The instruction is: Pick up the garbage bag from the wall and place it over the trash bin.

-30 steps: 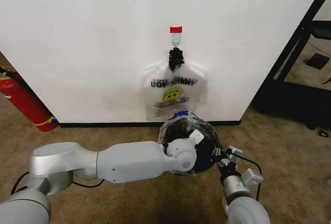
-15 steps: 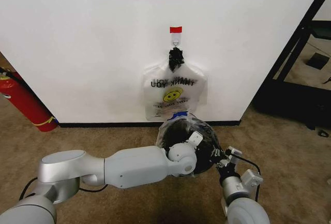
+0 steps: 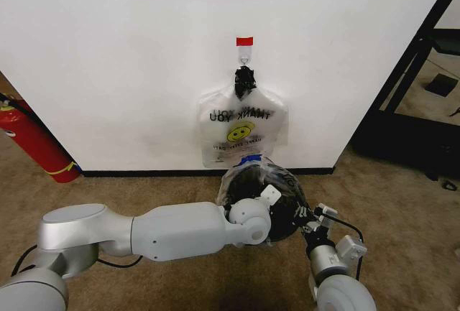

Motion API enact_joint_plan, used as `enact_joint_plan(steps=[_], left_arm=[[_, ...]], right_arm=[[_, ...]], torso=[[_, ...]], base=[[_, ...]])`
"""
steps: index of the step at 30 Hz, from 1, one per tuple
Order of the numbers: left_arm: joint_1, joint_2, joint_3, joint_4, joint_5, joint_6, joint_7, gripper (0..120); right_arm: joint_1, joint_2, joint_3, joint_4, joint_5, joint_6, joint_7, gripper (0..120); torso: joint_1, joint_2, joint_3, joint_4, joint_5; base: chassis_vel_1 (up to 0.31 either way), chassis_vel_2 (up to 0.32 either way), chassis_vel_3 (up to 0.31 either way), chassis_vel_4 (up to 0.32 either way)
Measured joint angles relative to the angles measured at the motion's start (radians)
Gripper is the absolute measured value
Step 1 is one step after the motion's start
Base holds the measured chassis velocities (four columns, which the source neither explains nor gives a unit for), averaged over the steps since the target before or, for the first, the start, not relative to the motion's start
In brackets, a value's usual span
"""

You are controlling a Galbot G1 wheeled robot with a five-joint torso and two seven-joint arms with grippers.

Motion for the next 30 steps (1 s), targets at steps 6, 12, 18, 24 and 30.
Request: enact_joint_plan(steps=[6, 12, 18, 24, 30], left_arm=[[0.002, 0.009, -0.015, -0.019, -0.001, 0.008, 0.001, 0], [0.005, 0.082, -0.088, -0.15, -0.017, -0.019, 0.041, 0], [0.048, 0.201, -0.187, -0.31, -0.011, -0.058, 0.106, 8], [0.206, 0.278, -0.406, -0.454, 0.036, -0.074, 0.116, 27], [0.341, 0.367, -0.623, -0.588, 0.02, -0.09, 0.163, 50]], right_arm=[[-0.002, 0.0, 0.003, -0.01, -0.004, 0.001, -0.003, 0], [0.023, 0.008, 0.011, -0.045, -0.001, 0.004, -0.005, 0], [0.029, 0.009, 0.016, -0.06, 0.013, 0.005, -0.008, 0], [0.027, 0.011, 0.025, -0.063, 0.034, 0.005, -0.01, 0], [0.026, -0.003, 0.037, -0.066, 0.044, 0.006, -0.013, 0]], torso=[[0.0, 0.0, 0.0, -0.0001, 0.0], [0.0, 0.0, 0.0, 0.0, 0.0], [0.0, 0.0, 0.0, 0.0003, -0.0001], [0.0, 0.0, 0.0, 0.0, -0.0003], [0.0, 0.0, 0.0, 0.0001, 0.0]], base=[[0.0, 0.0, 0.0, 0.0], [0.0, 0.0, 0.0, 0.0], [0.0, 0.0, 0.0, 0.0], [0.0, 0.0, 0.0, 0.0], [0.0, 0.0, 0.0, 0.0]])
